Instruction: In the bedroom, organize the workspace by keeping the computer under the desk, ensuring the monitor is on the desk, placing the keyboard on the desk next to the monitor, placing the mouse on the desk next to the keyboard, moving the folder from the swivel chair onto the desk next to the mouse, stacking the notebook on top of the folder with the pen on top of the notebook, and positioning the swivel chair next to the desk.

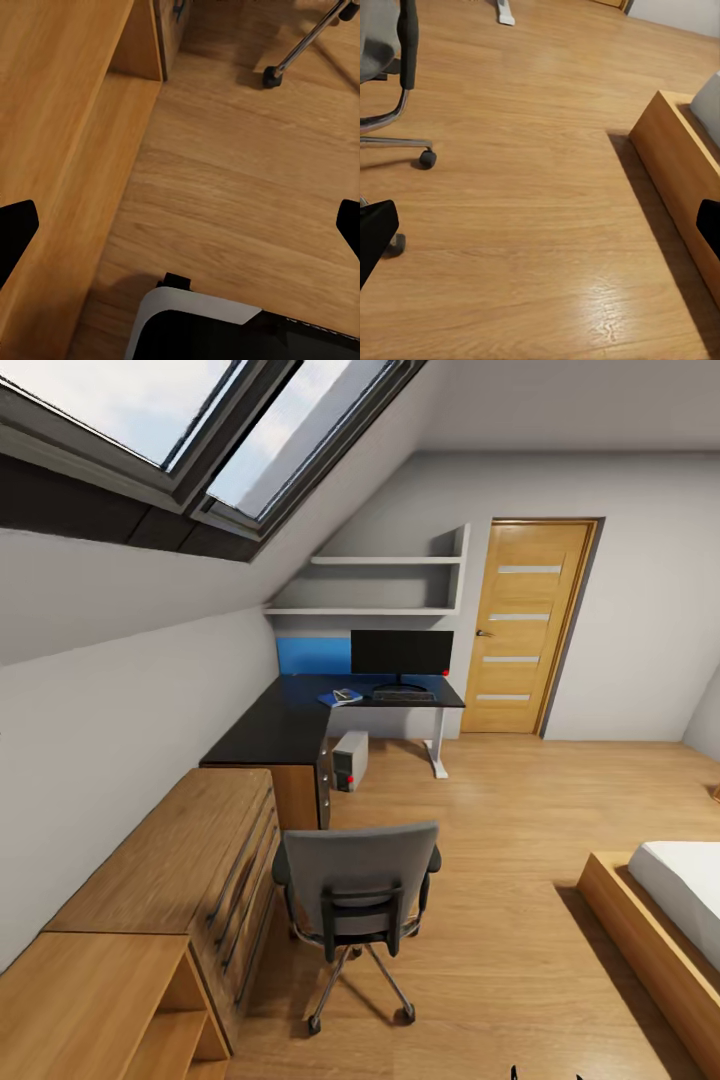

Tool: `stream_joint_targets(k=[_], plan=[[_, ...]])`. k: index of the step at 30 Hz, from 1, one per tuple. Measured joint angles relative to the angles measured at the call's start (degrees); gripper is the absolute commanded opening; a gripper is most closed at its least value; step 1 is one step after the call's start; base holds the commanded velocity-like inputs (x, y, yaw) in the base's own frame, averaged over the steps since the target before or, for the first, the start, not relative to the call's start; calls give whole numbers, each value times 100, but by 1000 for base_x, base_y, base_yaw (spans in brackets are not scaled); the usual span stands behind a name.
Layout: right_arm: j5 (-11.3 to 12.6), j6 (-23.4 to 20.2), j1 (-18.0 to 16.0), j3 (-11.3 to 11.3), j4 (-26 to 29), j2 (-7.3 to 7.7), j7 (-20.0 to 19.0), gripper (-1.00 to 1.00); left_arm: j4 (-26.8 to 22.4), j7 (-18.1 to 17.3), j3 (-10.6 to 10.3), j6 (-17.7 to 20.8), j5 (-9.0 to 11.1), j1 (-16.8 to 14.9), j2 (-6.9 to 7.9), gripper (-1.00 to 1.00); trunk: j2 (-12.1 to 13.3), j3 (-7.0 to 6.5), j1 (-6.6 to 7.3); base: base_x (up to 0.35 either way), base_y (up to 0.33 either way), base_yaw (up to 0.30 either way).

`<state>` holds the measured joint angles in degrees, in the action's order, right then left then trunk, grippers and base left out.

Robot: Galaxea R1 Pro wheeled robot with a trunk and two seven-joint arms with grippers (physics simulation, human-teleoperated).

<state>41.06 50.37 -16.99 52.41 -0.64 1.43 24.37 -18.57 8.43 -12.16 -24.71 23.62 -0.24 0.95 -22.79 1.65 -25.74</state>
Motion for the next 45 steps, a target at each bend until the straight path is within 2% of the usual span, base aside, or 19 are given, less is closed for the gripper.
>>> stream_joint_targets(k=[7, 13, 20, 26, 33, 45], plan=[[3, 4, 0, 2, 0, 5, 8, 100, 0, -7, -12, -2, -6, 0, -8, 100, 0, -3, 0, 4, 16, -75], [-2, 8, 0, 2, 3, 45, -6, 100, -14, -16, -156, -2, -4, 0, -24, 100, 0, -16, 0, 1, 3, -196], [0, 2, 0, 2, 5, 58, -6, 100, -12, -13, -353, 7, -9, 0, -161, 100, 0, -22, 0, 0, 1, -78], [0, 3, 4, -2, 1, 102, -19, 100, -4, 2, -440, 18, 5, 0, -219, 100, 0, -23, 0, 0, 0, -14], [-5, 0, 0, 5, 3, 182, -65, 100, -1, 36, -432, 41, 42, 0, -227, 100, -280, 102, -154, 0, 0, -2], [-3, 31, -1, 5, 40, 189, -105, 100, -10, 58, -397, 24, 93, 0, -203, 100, -764, 319, -418, 0, 0, 0]])
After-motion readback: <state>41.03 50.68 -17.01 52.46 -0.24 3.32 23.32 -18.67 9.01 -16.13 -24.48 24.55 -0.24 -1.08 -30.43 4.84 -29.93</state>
